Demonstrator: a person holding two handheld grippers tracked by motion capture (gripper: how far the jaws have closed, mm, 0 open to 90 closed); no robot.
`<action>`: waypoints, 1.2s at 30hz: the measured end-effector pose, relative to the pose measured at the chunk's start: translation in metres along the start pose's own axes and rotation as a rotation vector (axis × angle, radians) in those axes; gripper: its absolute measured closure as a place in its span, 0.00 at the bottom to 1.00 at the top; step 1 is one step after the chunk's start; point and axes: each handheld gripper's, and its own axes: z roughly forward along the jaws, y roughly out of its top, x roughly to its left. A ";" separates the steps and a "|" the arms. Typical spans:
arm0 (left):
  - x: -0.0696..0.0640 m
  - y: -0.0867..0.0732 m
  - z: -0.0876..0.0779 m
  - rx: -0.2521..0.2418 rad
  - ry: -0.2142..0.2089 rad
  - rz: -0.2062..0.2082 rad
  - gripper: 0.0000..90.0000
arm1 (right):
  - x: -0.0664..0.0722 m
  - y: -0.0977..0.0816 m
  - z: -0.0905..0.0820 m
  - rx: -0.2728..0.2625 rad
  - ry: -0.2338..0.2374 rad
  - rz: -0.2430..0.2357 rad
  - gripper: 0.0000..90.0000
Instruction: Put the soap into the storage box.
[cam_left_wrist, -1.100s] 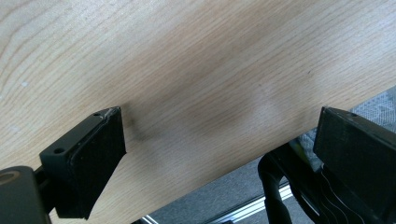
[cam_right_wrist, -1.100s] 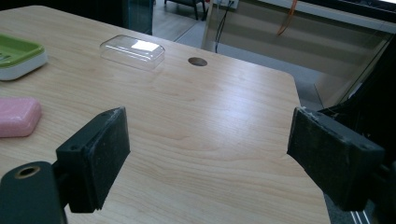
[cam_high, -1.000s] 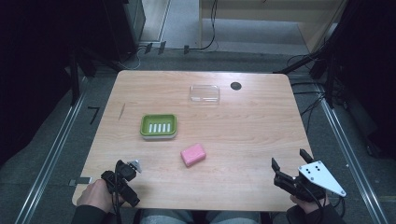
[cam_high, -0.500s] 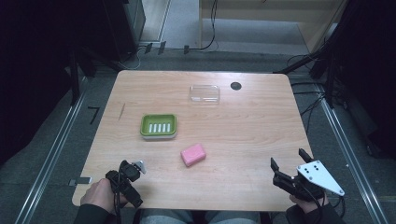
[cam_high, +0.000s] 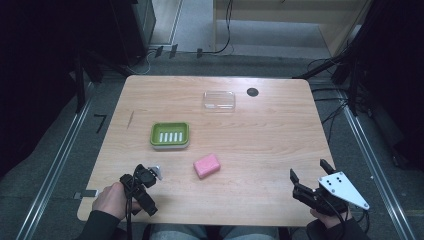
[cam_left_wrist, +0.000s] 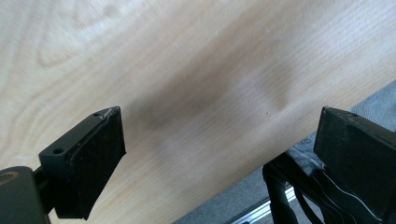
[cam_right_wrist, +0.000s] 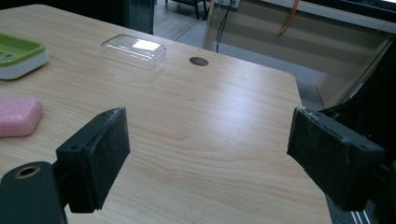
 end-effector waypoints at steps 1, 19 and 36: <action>0.000 0.001 -0.001 0.006 0.000 0.003 0.03 | 0.000 0.000 0.000 0.001 0.000 0.001 0.15; -0.004 0.032 -0.016 -0.004 -0.006 0.088 0.03 | 0.000 0.000 0.000 0.002 0.001 0.000 0.15; -0.011 0.059 -0.027 -0.022 -0.015 0.183 0.02 | 0.000 0.000 0.000 0.003 0.002 0.001 0.15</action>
